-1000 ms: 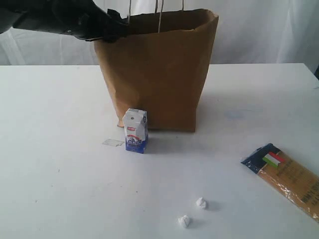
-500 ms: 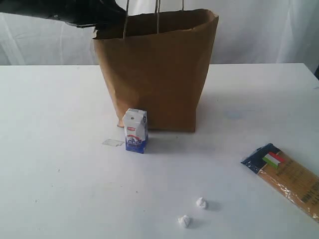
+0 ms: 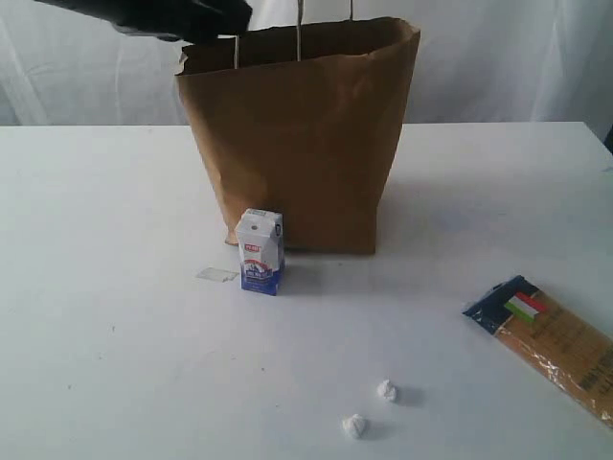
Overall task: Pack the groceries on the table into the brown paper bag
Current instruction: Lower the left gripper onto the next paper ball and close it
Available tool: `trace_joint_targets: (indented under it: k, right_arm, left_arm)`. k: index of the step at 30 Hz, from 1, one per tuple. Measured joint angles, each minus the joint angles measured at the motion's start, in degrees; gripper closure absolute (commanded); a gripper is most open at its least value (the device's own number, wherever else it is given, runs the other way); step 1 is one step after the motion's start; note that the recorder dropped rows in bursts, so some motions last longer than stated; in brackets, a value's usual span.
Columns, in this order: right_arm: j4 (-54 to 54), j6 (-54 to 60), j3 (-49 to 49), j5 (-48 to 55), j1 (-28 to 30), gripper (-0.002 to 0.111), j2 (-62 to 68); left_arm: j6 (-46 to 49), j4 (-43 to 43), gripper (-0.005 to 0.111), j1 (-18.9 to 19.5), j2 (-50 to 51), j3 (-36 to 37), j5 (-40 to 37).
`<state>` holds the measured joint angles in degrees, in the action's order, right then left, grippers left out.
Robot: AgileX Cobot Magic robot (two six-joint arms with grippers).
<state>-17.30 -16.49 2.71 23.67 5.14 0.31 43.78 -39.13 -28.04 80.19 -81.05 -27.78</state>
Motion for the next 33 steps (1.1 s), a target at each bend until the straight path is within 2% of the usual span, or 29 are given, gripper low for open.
trace_joint_targets:
  k: [4,8,10,12,15,17,18,19,20,21,27,33]
  right_arm:
    - [0.0,0.0,0.0,0.0,0.0,0.108,0.0]
    - [0.0,0.0,0.0,0.0,0.0,0.108,0.0]
    - [0.0,0.0,0.0,0.0,0.0,0.108,0.0]
    - [0.0,0.0,0.0,0.0,0.0,0.108,0.0]
    - [0.0,0.0,0.0,0.0,0.0,0.108,0.0]
    - [0.0,0.0,0.0,0.0,0.0,0.108,0.0]
    - [0.0,0.0,0.0,0.0,0.0,0.108,0.0]
    - [0.0,0.0,0.0,0.0,0.0,0.108,0.0]
    - [0.0,0.0,0.0,0.0,0.0,0.108,0.0]
    - [0.0,-0.5,0.0,0.0,0.0,0.108,0.0]
    - [0.0,-1.0,0.0,0.0,0.0,0.108,0.0]
    - [0.0,-1.3,0.0,0.0,0.0,0.108,0.0]
  left_arm:
    - [5.9,-0.7,0.107,-7.8,0.0,0.3,0.3]
    - [10.7,-2.1,0.107,-15.6,-0.3,4.2,2.6]
    - [14.2,-3.4,0.107,-22.0,2.0,10.0,2.8]
    - [14.9,-4.7,0.107,-24.1,7.0,15.0,3.4]
    - [15.6,-7.8,0.105,-25.0,17.1,18.9,6.4]
    - [17.0,-8.7,0.091,-25.0,22.6,18.3,7.8]
    - [17.1,-8.8,0.075,-25.0,24.0,17.9,7.9]
    - [17.4,-9.2,0.068,-25.0,26.3,16.6,7.9]
    - [17.5,-9.2,0.052,-25.0,27.0,16.0,7.9]
    - [18.5,-9.4,0.044,-25.0,28.3,14.8,8.1]
    - [26.3,-9.4,0.043,-25.0,31.6,13.3,13.1]
    - [29.3,-10.0,0.043,-25.0,33.4,13.3,15.8]
